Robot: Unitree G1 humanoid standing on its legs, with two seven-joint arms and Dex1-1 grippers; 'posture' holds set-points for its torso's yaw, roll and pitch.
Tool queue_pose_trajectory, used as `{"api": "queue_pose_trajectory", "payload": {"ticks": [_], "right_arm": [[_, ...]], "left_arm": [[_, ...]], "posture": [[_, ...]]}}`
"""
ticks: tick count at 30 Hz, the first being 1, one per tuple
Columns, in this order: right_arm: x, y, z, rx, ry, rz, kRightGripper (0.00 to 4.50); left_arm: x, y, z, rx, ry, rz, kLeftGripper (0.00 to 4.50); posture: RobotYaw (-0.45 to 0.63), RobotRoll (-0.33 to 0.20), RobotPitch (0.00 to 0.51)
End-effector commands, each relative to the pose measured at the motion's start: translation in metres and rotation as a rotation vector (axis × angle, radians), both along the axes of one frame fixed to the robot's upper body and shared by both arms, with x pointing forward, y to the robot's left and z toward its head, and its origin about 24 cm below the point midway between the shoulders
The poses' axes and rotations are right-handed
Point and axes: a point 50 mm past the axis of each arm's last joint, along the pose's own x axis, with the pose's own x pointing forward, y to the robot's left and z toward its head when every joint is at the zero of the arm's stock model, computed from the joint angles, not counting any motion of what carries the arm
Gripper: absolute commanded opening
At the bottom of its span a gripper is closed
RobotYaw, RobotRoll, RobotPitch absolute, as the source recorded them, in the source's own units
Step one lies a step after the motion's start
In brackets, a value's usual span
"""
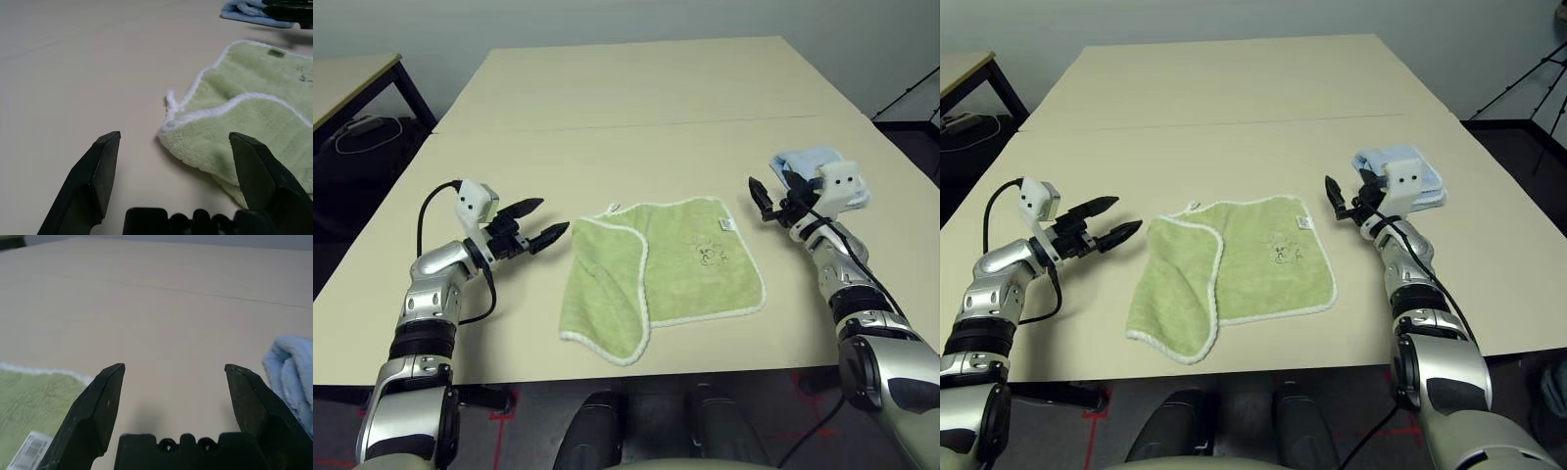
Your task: Fold the towel and set it aside.
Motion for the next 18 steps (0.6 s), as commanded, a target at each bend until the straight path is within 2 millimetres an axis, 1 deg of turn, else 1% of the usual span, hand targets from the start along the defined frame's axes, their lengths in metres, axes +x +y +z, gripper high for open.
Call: {"api": "queue_pose_trajectory", "payload": {"ticks": [1, 5, 9, 12, 14, 18], "right_arm": [[0.003, 0.002, 0.012, -0.08, 0.039, 0.14, 4.46], [0.01, 0.003, 0.027, -0.164, 0.102, 0.219, 4.46], [0.015, 0.004, 0.037, -0.234, 0.171, 0.289, 4.46], [0.02, 0.01, 0.044, -0.326, 0.29, 0.362, 4.46], [0.024, 0.012, 0.046, -0.359, 0.336, 0.353, 4.46], [0.031, 0.019, 0.05, -0.369, 0.367, 0.305, 4.46]], "left_arm": [[-0.007, -0.005, -0.003, 0.033, 0.021, -0.049, 4.5], [-0.009, -0.009, -0.004, 0.033, 0.017, -0.059, 4.5], [-0.009, -0.014, -0.003, 0.029, 0.004, -0.064, 4.5], [-0.008, -0.017, 0.001, 0.022, -0.008, -0.077, 4.5], [-0.008, -0.019, 0.003, 0.02, -0.016, -0.084, 4.5], [-0.009, -0.023, 0.007, 0.015, -0.022, -0.101, 4.5]], "posture": [[0.04, 0.0, 0.132], [0.04, 0.0, 0.132], [0.05, 0.0, 0.13], [0.06, 0.0, 0.13], [0.06, 0.0, 0.131], [0.07, 0.0, 0.133]]}}
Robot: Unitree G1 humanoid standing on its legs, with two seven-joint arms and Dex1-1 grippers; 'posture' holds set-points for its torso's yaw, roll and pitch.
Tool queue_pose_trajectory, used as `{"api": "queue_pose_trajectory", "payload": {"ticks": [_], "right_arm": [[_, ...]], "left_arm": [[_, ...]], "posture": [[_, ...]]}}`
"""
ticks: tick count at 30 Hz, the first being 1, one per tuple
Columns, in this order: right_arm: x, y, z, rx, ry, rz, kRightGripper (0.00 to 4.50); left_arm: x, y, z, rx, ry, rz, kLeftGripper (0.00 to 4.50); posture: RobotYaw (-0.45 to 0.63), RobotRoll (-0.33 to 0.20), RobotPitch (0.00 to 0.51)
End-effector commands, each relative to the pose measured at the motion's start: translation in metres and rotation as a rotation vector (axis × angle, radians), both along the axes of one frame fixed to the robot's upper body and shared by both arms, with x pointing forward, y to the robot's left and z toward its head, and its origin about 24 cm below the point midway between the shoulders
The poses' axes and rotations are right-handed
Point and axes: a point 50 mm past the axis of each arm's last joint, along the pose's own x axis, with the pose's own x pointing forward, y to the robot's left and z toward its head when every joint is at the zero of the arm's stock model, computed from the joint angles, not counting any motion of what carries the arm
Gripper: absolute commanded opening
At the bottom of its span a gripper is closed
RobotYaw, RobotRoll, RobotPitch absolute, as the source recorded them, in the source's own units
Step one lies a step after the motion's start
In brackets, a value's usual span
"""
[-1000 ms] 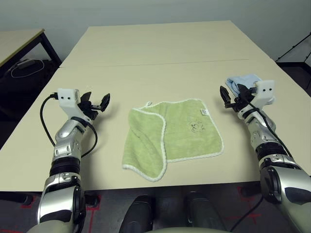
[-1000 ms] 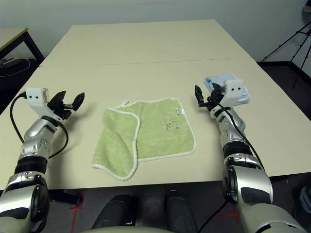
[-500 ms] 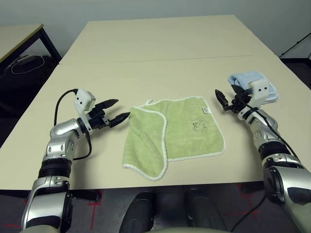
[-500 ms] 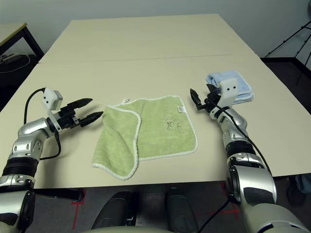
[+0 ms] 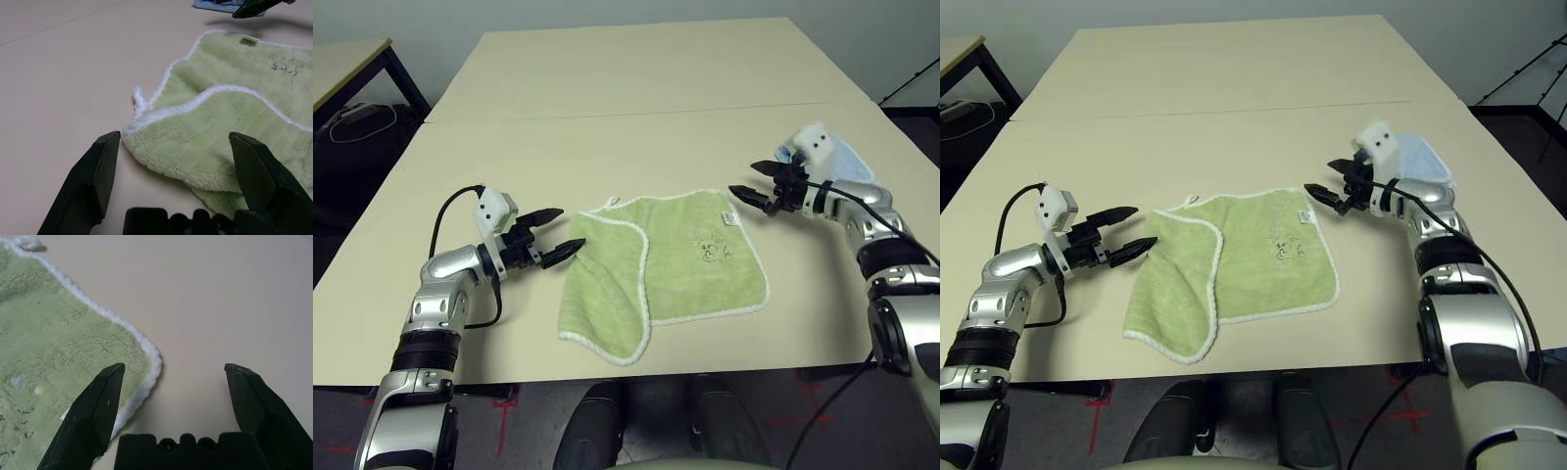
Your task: Fold the towel and set it aside.
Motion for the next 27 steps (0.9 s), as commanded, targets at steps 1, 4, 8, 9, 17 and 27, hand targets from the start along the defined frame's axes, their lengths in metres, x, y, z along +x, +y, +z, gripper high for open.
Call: {"api": "queue_pose_trajectory", "payload": {"ticks": [1, 4, 8, 9, 17, 27], "right_arm": [[0.003, 0.004, -0.004, -0.036, 0.045, -0.021, 4.46], [0.005, 0.008, -0.003, -0.09, 0.063, -0.006, 4.46], [0.007, 0.011, 0.0, -0.146, 0.075, 0.016, 4.46], [0.007, 0.011, 0.0, -0.155, 0.074, 0.018, 4.46], [0.01, 0.019, 0.003, -0.186, 0.076, 0.032, 4.46], [0.011, 0.031, -0.005, -0.199, 0.095, 0.047, 4.29]], "left_arm": [[-0.002, -0.006, 0.003, -0.009, 0.001, -0.033, 4.5], [-0.003, -0.008, 0.006, -0.008, -0.002, -0.044, 4.5], [-0.004, -0.009, 0.009, -0.009, -0.007, -0.047, 4.5], [-0.005, -0.009, 0.01, -0.009, -0.008, -0.047, 4.5], [-0.011, -0.013, 0.011, -0.021, -0.013, -0.043, 4.5], [-0.016, -0.016, 0.009, -0.017, 0.001, -0.045, 4.5]], "posture": [[0.07, 0.0, 0.133], [0.08, 0.0, 0.138], [0.1, 0.0, 0.144], [0.1, 0.0, 0.144], [0.12, 0.0, 0.15], [0.14, 0.0, 0.151]]}}
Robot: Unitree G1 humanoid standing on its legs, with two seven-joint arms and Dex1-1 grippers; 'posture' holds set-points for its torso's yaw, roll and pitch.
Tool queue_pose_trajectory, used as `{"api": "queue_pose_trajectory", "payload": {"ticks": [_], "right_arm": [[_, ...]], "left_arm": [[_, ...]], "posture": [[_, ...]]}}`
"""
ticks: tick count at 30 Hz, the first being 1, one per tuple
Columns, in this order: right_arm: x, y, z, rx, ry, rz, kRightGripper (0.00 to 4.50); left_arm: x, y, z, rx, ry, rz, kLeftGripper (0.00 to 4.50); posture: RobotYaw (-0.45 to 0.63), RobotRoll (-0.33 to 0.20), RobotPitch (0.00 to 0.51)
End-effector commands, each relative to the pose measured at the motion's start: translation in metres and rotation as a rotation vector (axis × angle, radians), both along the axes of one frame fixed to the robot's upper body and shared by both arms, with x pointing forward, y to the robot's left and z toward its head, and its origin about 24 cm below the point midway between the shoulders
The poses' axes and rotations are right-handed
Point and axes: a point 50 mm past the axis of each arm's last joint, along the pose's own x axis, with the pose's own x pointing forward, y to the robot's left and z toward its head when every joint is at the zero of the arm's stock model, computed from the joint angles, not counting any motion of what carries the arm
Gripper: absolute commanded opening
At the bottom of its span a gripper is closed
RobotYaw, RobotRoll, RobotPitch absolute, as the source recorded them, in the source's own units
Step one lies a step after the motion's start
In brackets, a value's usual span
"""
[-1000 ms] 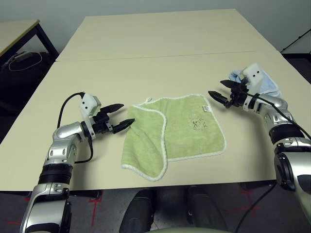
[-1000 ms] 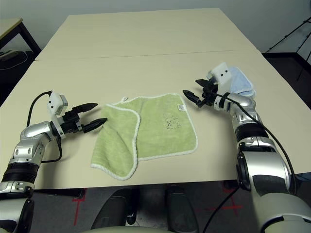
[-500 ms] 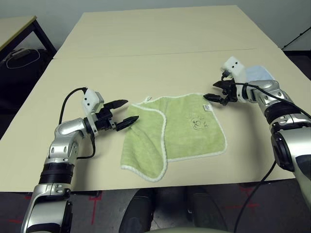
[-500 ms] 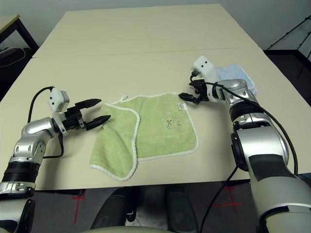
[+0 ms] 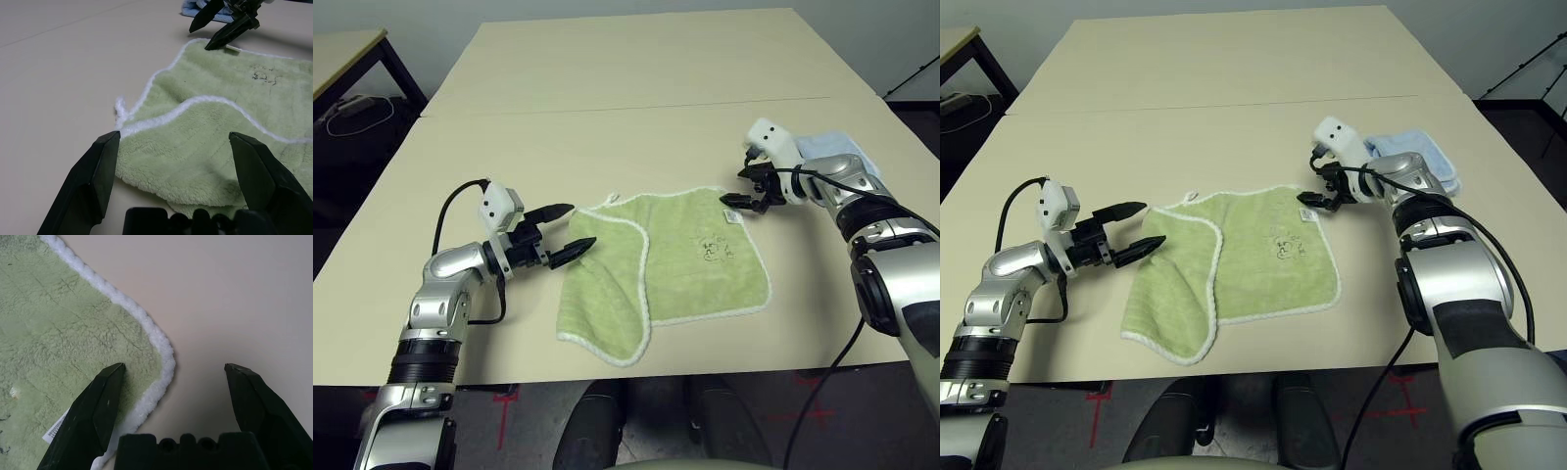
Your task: Fold the towel and set it aside.
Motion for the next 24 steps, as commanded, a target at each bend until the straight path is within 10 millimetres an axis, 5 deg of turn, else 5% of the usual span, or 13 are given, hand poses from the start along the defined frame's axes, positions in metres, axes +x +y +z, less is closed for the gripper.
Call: {"api": "queue_pose_trajectory", "payload": {"ticks": [1, 12, 24], "right_arm": [[0.0, 0.004, -0.004, -0.021, 0.02, -0.001, 4.08], [0.0, 0.006, -0.005, -0.03, 0.032, 0.001, 0.15], [-0.003, -0.01, 0.019, 0.308, -0.207, 0.035, 0.02]], "left_arm": [[-0.003, -0.002, -0.001, 0.001, 0.014, -0.013, 4.5], [-0.003, -0.006, 0.002, 0.001, 0.016, -0.029, 4.5], [0.004, -0.012, 0.005, 0.001, 0.011, -0.051, 4.5]], "posture": [[0.14, 0.0, 0.151], [0.13, 0.0, 0.147], [0.09, 0.0, 0.139]]}}
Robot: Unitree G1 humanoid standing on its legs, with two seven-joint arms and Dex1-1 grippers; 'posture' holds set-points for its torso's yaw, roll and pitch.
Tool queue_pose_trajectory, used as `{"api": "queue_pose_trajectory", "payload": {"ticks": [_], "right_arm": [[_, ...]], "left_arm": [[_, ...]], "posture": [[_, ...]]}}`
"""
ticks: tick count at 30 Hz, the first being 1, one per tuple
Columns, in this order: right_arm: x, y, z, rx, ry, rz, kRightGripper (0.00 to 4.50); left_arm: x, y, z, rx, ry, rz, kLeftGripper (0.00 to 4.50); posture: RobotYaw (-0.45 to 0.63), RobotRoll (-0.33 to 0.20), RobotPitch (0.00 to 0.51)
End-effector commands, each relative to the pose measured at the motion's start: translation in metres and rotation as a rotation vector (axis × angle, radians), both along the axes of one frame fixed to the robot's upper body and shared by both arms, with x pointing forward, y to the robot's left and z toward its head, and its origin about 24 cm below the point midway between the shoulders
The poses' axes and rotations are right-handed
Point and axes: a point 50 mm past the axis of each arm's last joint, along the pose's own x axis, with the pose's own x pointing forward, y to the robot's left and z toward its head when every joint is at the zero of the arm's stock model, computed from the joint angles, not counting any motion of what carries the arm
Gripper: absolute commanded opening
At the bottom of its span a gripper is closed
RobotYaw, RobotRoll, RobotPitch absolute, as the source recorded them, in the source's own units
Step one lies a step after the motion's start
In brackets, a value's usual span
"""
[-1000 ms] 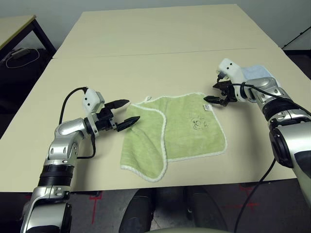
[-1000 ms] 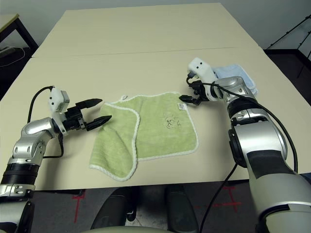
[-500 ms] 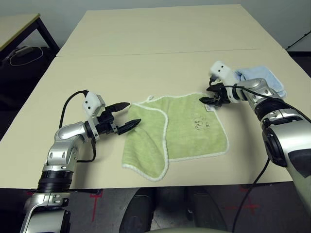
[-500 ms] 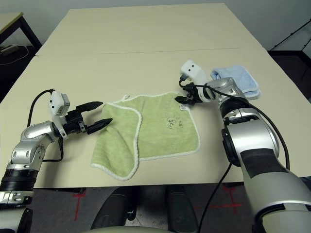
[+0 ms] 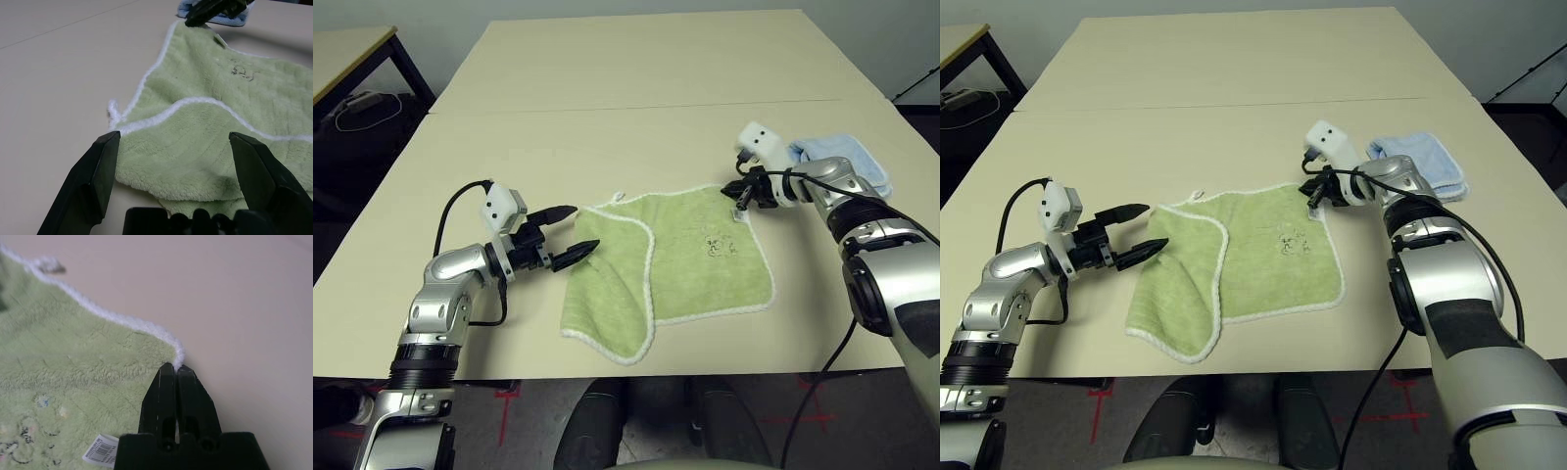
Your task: Fold the towel and set it aside.
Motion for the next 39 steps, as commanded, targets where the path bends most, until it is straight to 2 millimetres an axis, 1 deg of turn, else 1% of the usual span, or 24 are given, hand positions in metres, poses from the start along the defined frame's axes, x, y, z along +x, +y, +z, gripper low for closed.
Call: {"api": "queue_pose_trajectory", "payload": {"ticks": [1, 4, 9, 12, 14, 16, 17, 21, 23, 27, 31, 34, 36, 39], "right_arm": [[-0.005, -0.01, -0.006, 0.103, -0.094, -0.03, 0.02], [-0.009, -0.013, -0.012, 0.143, -0.151, -0.04, 0.02], [-0.013, -0.009, -0.017, 0.176, -0.223, -0.034, 0.02], [-0.013, -0.004, -0.012, 0.177, -0.312, -0.031, 0.02], [-0.01, 0.001, 0.001, 0.154, -0.411, -0.043, 0.02], [-0.006, 0.007, 0.019, 0.148, -0.509, -0.065, 0.02], [-0.005, 0.009, 0.024, 0.15, -0.535, -0.073, 0.02], [0.002, 0.022, 0.063, 0.177, -0.718, -0.131, 0.02], [0.003, 0.027, 0.075, 0.189, -0.777, -0.147, 0.02], [0.002, 0.038, 0.09, 0.207, -0.858, -0.136, 0.02], [-0.004, 0.054, 0.106, 0.271, -0.934, -0.04, 0.02], [-0.009, 0.065, 0.122, 0.332, -0.999, 0.028, 0.02], [-0.013, 0.068, 0.131, 0.371, -1.035, 0.055, 0.02], [-0.018, 0.069, 0.151, 0.462, -1.1, 0.053, 0.02]], "left_arm": [[0.004, -0.006, 0.0, -0.014, 0.015, -0.016, 4.5], [0.01, -0.012, 0.007, -0.06, 0.011, 0.005, 4.5], [0.018, -0.025, 0.022, -0.147, 0.017, 0.008, 4.5], [0.021, -0.033, 0.026, -0.158, 0.02, -0.016, 4.5], [0.021, -0.033, 0.023, -0.14, 0.027, -0.022, 4.5], [0.021, -0.032, 0.02, -0.131, 0.036, -0.019, 4.5], [0.021, -0.031, 0.019, -0.13, 0.039, -0.017, 4.5], [0.02, -0.023, 0.01, -0.076, 0.054, 0.0, 4.5], [0.018, -0.021, 0.005, -0.047, 0.052, 0.002, 4.5], [0.014, -0.019, -0.002, -0.037, 0.064, 0.003, 4.5], [0.013, -0.02, -0.005, -0.041, 0.07, 0.007, 4.5], [0.014, -0.021, -0.005, -0.046, 0.071, 0.01, 4.5], [0.016, -0.021, -0.005, -0.048, 0.07, 0.013, 4.5], [0.018, -0.023, -0.006, -0.051, 0.07, 0.011, 4.5]], "posture": [[0.09, 0.0, 0.138], [0.08, 0.0, 0.136], [0.07, 0.0, 0.133], [0.07, 0.0, 0.129], [0.06, 0.0, 0.127], [0.05, 0.0, 0.124], [0.05, 0.0, 0.123], [0.05, 0.0, 0.122], [0.05, 0.0, 0.123], [0.05, 0.0, 0.126], [0.05, 0.0, 0.124], [0.05, 0.0, 0.119], [0.04, 0.0, 0.117], [0.03, 0.0, 0.113]]}}
